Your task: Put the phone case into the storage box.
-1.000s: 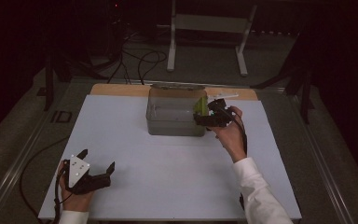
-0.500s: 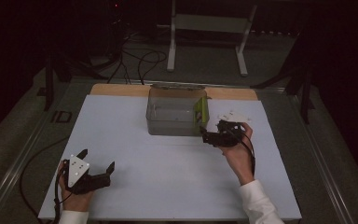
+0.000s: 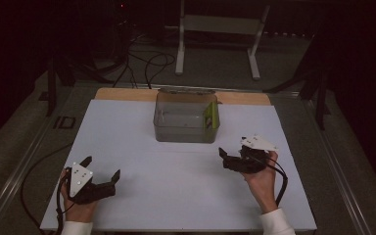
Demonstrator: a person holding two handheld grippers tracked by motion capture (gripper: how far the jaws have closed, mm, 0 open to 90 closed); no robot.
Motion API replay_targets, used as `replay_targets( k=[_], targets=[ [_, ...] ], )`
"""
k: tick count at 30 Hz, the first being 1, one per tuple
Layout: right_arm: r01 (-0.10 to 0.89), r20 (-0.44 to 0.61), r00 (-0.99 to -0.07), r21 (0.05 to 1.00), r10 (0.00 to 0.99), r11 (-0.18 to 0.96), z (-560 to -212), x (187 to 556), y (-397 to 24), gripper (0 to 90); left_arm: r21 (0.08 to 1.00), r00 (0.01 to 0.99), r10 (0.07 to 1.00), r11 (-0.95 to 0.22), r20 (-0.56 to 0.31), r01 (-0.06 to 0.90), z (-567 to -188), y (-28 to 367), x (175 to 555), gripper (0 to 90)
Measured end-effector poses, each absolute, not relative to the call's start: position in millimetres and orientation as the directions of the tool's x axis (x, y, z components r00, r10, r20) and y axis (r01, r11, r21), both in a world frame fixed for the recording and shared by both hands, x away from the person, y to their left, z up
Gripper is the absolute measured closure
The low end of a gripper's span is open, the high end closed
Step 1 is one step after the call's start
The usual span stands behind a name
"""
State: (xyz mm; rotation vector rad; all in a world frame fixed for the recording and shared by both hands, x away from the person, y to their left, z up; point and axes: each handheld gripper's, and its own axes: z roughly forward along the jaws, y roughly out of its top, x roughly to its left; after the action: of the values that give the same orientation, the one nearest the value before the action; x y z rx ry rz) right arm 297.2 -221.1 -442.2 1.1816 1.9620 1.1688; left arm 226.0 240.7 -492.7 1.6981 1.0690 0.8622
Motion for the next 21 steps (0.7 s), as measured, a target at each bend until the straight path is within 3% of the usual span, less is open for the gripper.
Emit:
replay_targets(
  k=[8,21],
  targets=[
    [0.323,0.001,-0.449,0.933,0.894,0.162,-457.8,270.9,-242.9,11.3,0.942,0.392,0.917,-0.193,0.075,0.273,-490.4,241.1,225.7,0.0],
    [0.253,-0.026,-0.521,0.95,0.853,0.183,-477.3,249.3,-257.2,11.2,0.944,0.428,0.901,-0.201,0.073,0.261,-488.2,239.0,224.3,0.0]
  ],
)
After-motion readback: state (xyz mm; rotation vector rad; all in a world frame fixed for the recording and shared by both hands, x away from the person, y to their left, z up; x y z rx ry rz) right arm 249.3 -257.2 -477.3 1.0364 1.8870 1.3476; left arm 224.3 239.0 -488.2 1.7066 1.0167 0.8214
